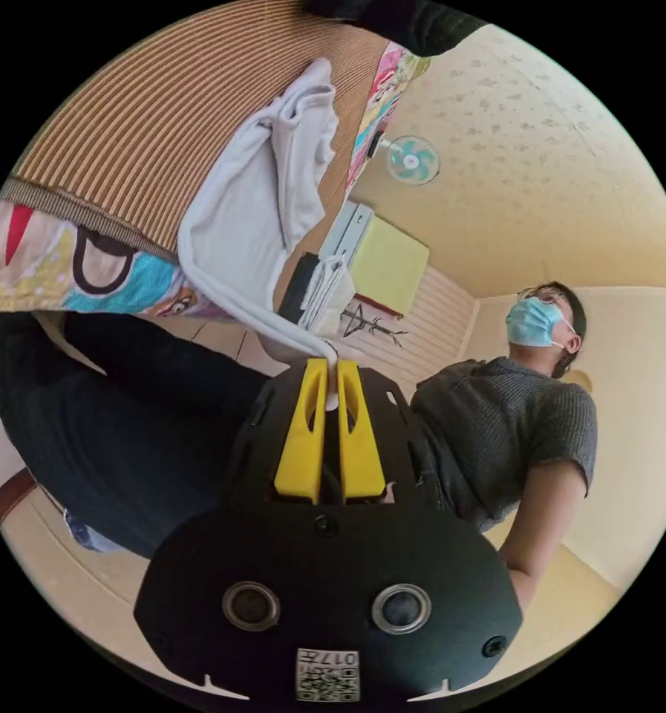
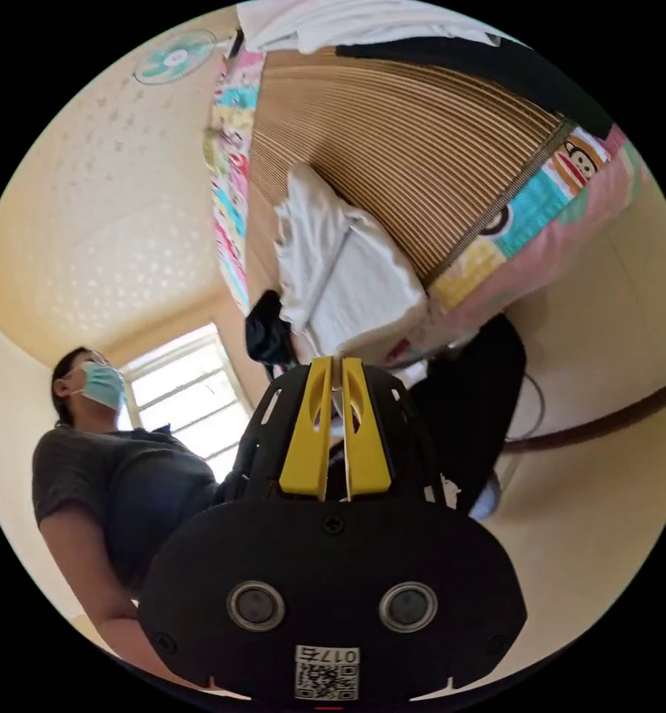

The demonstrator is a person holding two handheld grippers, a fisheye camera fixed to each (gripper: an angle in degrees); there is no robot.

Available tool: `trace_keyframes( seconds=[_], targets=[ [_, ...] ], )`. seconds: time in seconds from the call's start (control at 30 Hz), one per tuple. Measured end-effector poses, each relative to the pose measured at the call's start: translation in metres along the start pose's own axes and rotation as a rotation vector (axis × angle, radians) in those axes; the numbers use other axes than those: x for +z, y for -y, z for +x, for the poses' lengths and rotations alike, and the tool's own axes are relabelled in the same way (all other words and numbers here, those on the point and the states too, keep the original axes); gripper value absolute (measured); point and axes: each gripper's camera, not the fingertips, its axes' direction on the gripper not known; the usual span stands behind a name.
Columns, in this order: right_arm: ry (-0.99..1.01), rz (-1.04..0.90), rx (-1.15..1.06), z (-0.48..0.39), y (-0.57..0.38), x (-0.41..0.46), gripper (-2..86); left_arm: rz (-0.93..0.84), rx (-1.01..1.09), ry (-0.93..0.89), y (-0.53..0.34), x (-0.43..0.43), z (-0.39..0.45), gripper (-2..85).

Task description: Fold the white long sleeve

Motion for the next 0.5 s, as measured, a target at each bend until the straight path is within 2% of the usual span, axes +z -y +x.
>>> trace_keyframes(
  seconds=[0.03, 0.1, 0.33, 0.5],
  targets=[
    [0.114, 0.066, -0.021, 0.001, 0.015, 0.004, 2.6, 0.047, 0.030, -0.040, 0.009, -0.004, 0.005, 0.1],
    [0.213, 0.123, -0.060, -0.001, 0.047, 0.019, 2.6, 0.158, 0.127, -0.139, 0.063, -0.005, 0.020, 0.1],
    [0.345, 0.270, -0.146, -0.007, 0.184, 0.094, 2.5, 0.387, 0.283, -0.136, 0.248, 0.016, 0.025, 0.6],
    [0.267, 0.310, -0.087, 0.003, 0.248, 0.134, 3.1, 0.548, 0.246, 0.092, 0.351, 0.033, -0.006, 2.1]
  ],
)
